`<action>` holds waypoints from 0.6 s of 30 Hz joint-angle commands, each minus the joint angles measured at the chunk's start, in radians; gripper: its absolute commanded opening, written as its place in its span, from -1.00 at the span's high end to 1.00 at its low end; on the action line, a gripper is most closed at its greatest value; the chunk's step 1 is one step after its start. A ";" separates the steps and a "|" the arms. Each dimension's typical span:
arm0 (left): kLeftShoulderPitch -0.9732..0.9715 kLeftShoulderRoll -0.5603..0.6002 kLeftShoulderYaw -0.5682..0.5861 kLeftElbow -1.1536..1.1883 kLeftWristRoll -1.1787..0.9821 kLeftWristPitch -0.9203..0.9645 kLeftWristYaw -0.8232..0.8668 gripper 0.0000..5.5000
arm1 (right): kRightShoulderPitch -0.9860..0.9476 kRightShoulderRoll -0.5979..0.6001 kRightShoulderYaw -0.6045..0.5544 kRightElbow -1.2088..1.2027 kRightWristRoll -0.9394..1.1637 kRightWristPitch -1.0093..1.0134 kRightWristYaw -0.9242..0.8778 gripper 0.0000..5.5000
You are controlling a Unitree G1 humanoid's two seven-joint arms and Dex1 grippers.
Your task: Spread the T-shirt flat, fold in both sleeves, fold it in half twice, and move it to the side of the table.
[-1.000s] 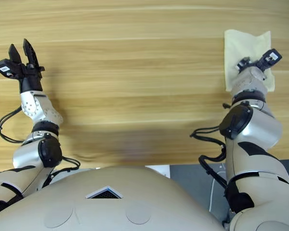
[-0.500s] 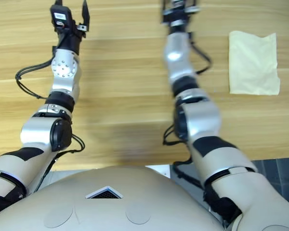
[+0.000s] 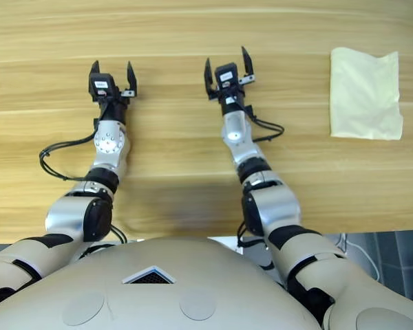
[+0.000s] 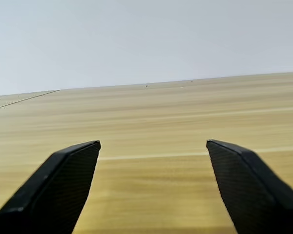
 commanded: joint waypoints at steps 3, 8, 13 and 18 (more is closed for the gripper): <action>0.102 -0.020 -0.048 -0.119 0.026 -0.039 -0.006 -0.48 | 0.107 -0.017 0.020 -0.131 -0.011 -0.008 0.008 -0.65; 0.166 -0.027 -0.077 -0.202 0.045 -0.023 0.003 -0.48 | 0.171 -0.028 0.024 -0.225 -0.016 -0.001 -0.001 -0.53; 0.185 -0.029 -0.086 -0.229 0.045 -0.008 0.009 -0.48 | 0.189 -0.034 0.022 -0.252 -0.014 0.018 -0.002 -0.45; 0.197 -0.028 -0.086 -0.249 0.037 -0.003 0.003 -0.48 | 0.200 -0.036 0.029 -0.275 -0.025 0.022 -0.009 -0.31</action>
